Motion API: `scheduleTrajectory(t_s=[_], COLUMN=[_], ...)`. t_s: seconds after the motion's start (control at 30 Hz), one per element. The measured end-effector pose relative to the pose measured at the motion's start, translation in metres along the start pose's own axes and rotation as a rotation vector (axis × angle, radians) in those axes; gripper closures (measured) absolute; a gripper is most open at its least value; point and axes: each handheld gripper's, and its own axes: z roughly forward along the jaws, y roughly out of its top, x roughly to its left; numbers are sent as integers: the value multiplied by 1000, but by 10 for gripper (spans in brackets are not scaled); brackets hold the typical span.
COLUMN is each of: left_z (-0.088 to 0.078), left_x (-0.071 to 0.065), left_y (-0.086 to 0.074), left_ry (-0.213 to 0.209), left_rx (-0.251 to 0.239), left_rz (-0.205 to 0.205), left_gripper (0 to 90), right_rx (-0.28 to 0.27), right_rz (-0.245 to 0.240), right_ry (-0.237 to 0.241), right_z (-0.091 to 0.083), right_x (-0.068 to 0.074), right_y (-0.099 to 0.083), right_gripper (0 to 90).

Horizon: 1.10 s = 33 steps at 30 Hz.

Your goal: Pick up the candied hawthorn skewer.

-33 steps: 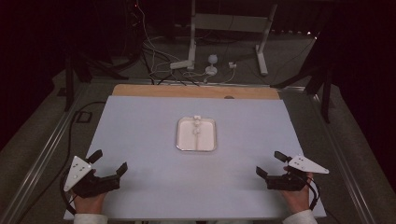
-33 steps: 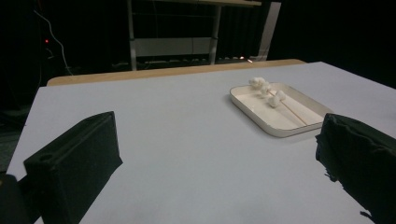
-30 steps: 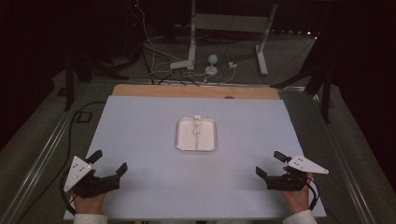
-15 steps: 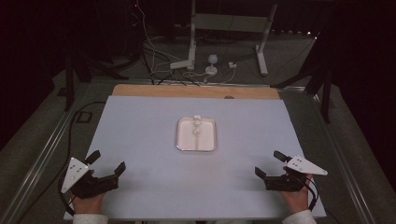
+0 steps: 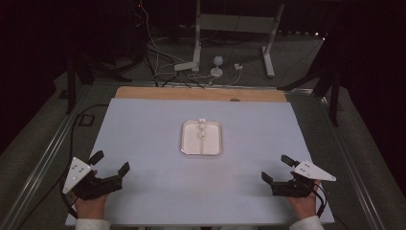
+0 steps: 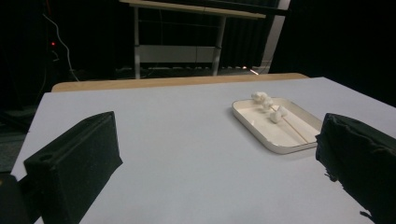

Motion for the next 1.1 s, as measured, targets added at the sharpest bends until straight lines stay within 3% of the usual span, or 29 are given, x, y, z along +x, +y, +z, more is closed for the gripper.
scheduleTrajectory(t_s=[0.47, 1.1], left_z=[25, 86], left_x=[-10, -40], left_y=[15, 34], left_ry=[-35, -107], left_rx=[28, 81], left_rz=[5, 39], left_gripper=[5, 5], right_rx=[3, 2], right_rz=[7, 18], right_ry=[-1, -11], right_z=[0, -1], right_x=[0, -2], right_y=[0, -1], right_gripper=[0, 0])
